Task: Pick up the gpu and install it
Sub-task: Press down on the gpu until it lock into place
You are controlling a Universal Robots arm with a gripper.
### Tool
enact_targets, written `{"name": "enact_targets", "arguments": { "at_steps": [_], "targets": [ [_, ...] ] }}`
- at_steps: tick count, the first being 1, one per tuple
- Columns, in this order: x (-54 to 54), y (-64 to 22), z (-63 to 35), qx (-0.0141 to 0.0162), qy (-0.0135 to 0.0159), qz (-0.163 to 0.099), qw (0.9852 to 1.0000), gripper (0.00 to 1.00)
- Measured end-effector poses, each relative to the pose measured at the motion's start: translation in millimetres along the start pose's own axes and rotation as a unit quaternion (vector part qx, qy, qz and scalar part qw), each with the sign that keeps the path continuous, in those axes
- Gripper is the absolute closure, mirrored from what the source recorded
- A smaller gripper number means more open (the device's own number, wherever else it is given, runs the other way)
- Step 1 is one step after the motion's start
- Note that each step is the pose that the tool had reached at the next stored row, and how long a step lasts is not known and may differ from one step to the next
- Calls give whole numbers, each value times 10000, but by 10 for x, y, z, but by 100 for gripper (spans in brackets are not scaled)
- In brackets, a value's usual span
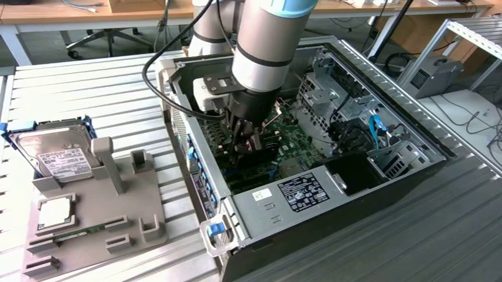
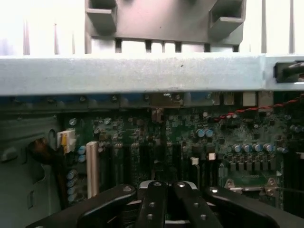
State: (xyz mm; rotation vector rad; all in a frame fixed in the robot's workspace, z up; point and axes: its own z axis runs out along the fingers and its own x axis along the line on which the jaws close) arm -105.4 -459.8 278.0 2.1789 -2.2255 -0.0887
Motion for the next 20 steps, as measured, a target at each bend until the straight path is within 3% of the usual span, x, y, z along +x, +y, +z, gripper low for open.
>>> {"name": "enact_targets", "arguments": {
  "at_steps": [3, 5, 10, 20],
  "targets": [
    [-2, -59, -11, -6, -1, 1, 10000, 89],
    [-5, -202, -20, -39, 1, 2, 10000, 89],
    [-9, -418, -34, -86, 3, 3, 10000, 89],
    [-11, -436, -72, -86, 3, 3, 10000, 89]
  ]
}}
